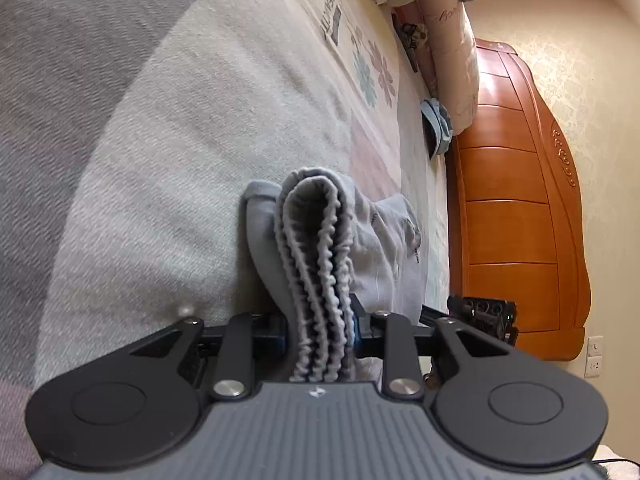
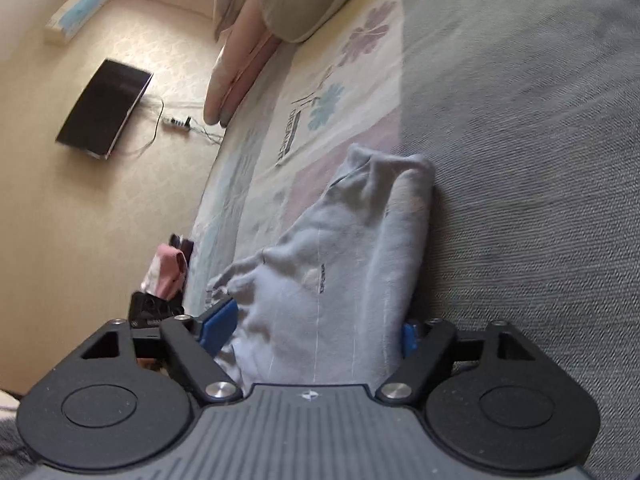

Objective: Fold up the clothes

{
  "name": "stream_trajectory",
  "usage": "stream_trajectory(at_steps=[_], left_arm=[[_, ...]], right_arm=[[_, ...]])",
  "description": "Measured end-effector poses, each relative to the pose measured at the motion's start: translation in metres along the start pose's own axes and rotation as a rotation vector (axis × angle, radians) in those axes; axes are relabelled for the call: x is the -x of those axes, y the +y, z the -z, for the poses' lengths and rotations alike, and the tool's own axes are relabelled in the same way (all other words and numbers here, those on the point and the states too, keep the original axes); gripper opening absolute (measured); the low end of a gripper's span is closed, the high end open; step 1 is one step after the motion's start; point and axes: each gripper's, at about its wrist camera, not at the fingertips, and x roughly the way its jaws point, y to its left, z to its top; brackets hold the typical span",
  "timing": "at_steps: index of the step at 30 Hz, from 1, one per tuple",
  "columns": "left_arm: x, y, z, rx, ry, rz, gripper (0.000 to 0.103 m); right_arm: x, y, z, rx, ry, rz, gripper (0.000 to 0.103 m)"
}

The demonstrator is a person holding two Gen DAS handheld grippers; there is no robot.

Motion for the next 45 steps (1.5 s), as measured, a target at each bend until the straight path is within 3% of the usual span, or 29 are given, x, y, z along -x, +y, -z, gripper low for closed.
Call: stream_trajectory(at_steps=[4, 7, 9, 12, 13, 16, 19, 30, 32, 35, 39, 45], left_arm=[[-0.005, -0.003, -0.003, -0.003, 0.013, -0.011, 0.028], [-0.007, -0.005, -0.004, 0.000, 0.013, -0.016, 0.028], [-0.007, -0.006, -0.005, -0.007, 0.016, -0.019, 0.028], [-0.009, -0.007, -0.006, -0.018, 0.019, -0.022, 0.028], [-0.010, -0.008, -0.006, -0.025, 0.019, -0.023, 0.028], [-0.011, -0.008, -0.005, -0.032, 0.013, -0.027, 0.027], [-0.009, -0.005, -0.005, -0.037, 0.011, -0.029, 0.026], [-0.005, -0.010, -0.004, -0.077, -0.005, -0.059, 0.024], [-0.002, -0.012, -0.002, -0.085, -0.008, -0.067, 0.019], [0.001, -0.025, 0.001, -0.169, 0.002, -0.093, 0.019], [0.006, -0.038, -0.001, -0.189, 0.022, -0.112, 0.019], [0.002, -0.087, -0.007, -0.301, 0.033, -0.129, 0.019]], right_arm=[[-0.009, 0.004, -0.005, 0.031, 0.014, 0.029, 0.079], [-0.003, -0.008, -0.005, -0.020, 0.031, 0.029, 0.055], [-0.003, -0.011, -0.010, -0.083, 0.043, 0.022, 0.058], [-0.016, 0.001, -0.013, -0.010, 0.067, 0.056, 0.059], [-0.017, 0.001, -0.014, 0.002, 0.075, 0.067, 0.054], [-0.013, -0.015, -0.014, -0.050, 0.086, 0.077, 0.007], [-0.011, -0.021, -0.012, -0.067, 0.080, 0.086, 0.007], [-0.022, 0.025, 0.001, 0.093, 0.031, 0.313, 0.007], [-0.022, 0.034, 0.005, 0.112, 0.010, 0.362, 0.009], [-0.023, 0.047, 0.012, 0.145, -0.023, 0.426, 0.009], [-0.013, 0.062, 0.015, 0.135, -0.085, 0.395, 0.009], [0.017, 0.076, 0.017, 0.158, -0.155, 0.349, 0.009]])
